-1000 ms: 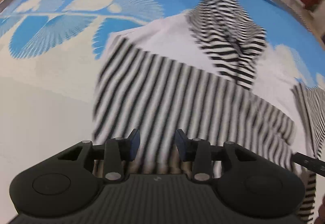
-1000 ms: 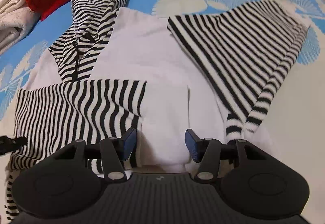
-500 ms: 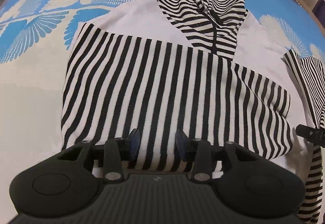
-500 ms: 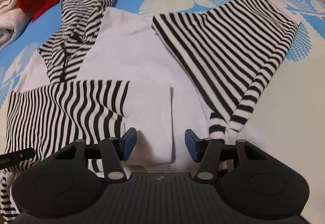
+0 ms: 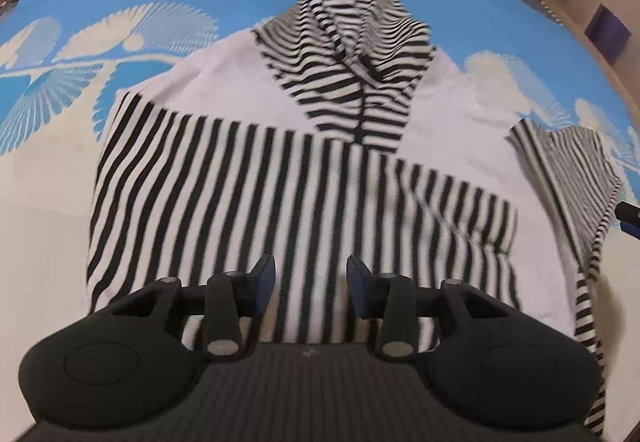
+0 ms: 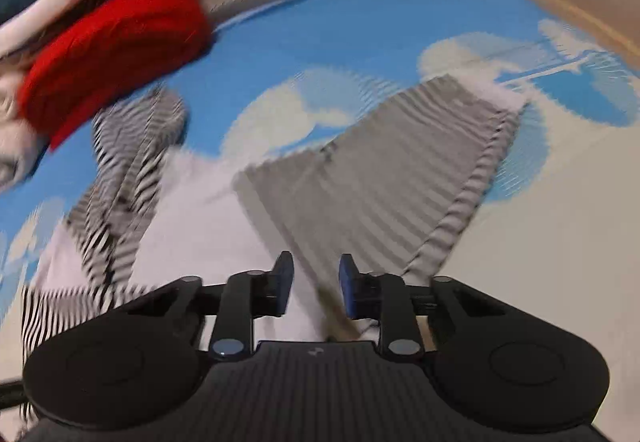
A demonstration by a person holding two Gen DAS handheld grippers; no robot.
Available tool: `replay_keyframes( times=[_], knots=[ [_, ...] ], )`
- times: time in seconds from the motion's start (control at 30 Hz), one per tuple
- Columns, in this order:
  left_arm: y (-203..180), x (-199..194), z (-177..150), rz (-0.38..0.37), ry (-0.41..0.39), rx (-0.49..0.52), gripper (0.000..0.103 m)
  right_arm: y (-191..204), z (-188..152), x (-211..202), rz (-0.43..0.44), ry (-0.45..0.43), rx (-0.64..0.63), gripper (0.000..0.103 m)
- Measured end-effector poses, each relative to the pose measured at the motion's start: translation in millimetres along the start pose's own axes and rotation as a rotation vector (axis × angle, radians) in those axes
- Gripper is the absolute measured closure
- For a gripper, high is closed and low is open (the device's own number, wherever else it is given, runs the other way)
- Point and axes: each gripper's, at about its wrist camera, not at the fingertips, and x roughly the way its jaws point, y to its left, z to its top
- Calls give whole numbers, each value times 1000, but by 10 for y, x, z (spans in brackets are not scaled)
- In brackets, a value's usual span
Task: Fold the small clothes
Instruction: 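Lower the right gripper onto the other striped sleeve cuff and close it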
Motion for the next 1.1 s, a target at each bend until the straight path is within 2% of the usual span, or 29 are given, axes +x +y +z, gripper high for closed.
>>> replay_keyframes(
  times=[0.1,0.23,0.37,0.43,0.5,0.57,0.7,0.8,0.93,0.97,1.0,1.03,1.07,1.1],
  knots=[
    [-87,-50,30,-19,-19,9,59,-310,157,-8,-32,-45,68,90],
    [-191,-85,53,-45,-29,26,59,-687,293,17,-76,-73,145,90],
    [-244,-63,53,-56,-25,32,58,-986,376,75,-69,-78,205,88],
    [-254,-35,45,-55,-19,31,58,-1131,429,135,-63,-88,237,82],
    [-262,2,35,-51,-11,32,58,-1272,463,192,-66,-108,271,68],
    [-265,37,25,-48,-4,35,58,-1437,512,285,-77,-133,319,64],
    [-262,76,15,-43,3,40,58,-1705,589,567,-34,-127,417,62],
    [-252,101,21,-40,8,40,58,-1833,602,780,-34,-118,490,61],
    [-233,131,33,-35,14,37,58,-1857,600,1021,-47,-106,488,62],
    [-223,132,39,-34,14,35,58,-1842,593,1043,-52,-122,473,63],
    [-215,130,44,-33,14,33,58,-1814,596,1055,-64,-136,454,72],
    [-202,126,51,-33,13,30,58,-1794,607,1059,-73,-144,439,85],
    [-192,119,59,-33,11,26,58,-1783,617,1067,-69,-149,433,102],
    [-177,107,68,-34,9,22,58,-1780,624,1052,-62,-165,438,102]
  ],
)
